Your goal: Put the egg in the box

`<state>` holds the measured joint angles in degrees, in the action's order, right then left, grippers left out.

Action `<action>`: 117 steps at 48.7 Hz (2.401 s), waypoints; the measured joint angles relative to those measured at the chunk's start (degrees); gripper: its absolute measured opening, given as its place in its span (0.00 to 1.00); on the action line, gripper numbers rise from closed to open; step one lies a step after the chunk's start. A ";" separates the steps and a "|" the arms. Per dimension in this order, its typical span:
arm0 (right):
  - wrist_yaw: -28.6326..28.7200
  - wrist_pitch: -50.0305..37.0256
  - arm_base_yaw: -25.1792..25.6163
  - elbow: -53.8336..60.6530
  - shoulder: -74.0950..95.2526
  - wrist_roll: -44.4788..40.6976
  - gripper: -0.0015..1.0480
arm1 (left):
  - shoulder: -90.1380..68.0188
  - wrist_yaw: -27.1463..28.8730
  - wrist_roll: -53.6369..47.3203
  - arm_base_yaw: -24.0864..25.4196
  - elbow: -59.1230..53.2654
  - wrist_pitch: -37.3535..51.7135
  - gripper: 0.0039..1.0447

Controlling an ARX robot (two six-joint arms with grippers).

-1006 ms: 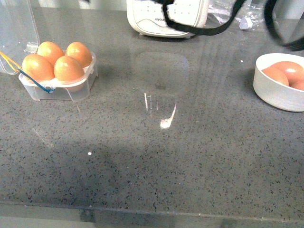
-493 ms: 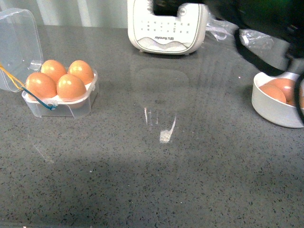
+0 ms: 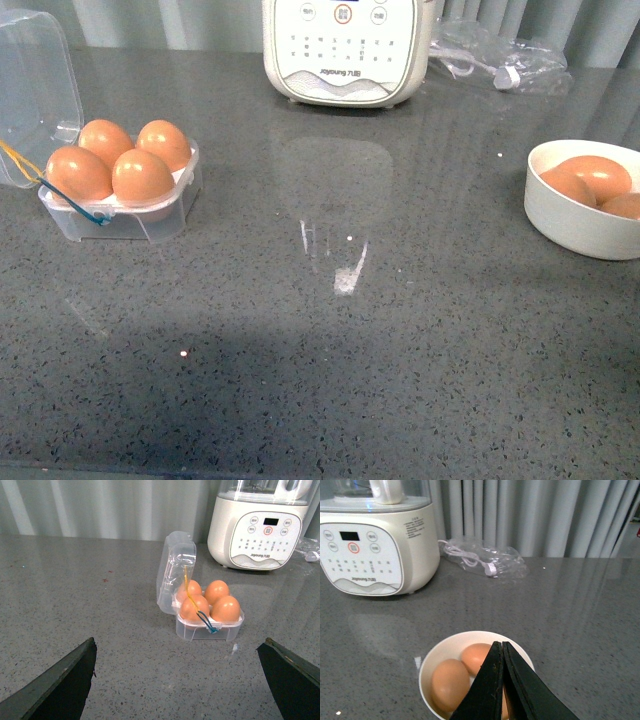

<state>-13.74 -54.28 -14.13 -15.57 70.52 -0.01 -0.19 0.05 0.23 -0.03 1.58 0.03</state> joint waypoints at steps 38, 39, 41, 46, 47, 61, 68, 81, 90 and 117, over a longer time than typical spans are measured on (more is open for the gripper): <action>13.44 14.64 13.94 14.86 -29.53 0.02 0.03 | 0.00 0.00 0.00 0.00 0.00 0.00 0.94; 13.51 15.74 13.94 14.97 -30.71 0.02 0.03 | 0.00 0.00 0.00 0.00 0.00 0.00 0.94; 13.57 16.90 13.97 15.04 -31.89 0.00 0.03 | 0.00 0.00 0.00 0.00 0.00 0.00 0.94; 13.64 20.15 13.99 15.21 -35.50 0.02 0.03 | 0.00 0.00 0.00 0.00 0.00 0.00 0.94; 13.64 21.16 13.99 15.21 -36.65 0.02 0.03 | 0.00 0.02 0.00 0.00 0.00 0.00 0.94; 13.64 31.06 13.99 15.21 -47.23 0.00 0.03 | 0.00 0.00 0.00 0.00 0.00 0.00 0.94; 13.64 35.21 13.99 15.21 -51.56 0.00 0.03 | 0.00 0.02 0.00 0.00 0.00 0.00 0.94; 13.64 40.87 13.99 15.21 -57.27 0.02 0.03 | 0.00 0.00 0.00 0.00 0.00 0.00 0.94; 13.64 43.98 13.99 15.21 -60.39 0.00 0.03 | 0.00 0.00 0.00 0.00 0.00 0.00 0.94; 13.68 54.25 13.99 15.21 -70.23 -0.02 0.36 | 0.00 0.00 0.00 0.00 0.00 0.00 0.94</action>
<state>-0.05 -0.03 -0.14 -0.36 0.30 -0.03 -0.19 0.05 0.23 -0.03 1.58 0.03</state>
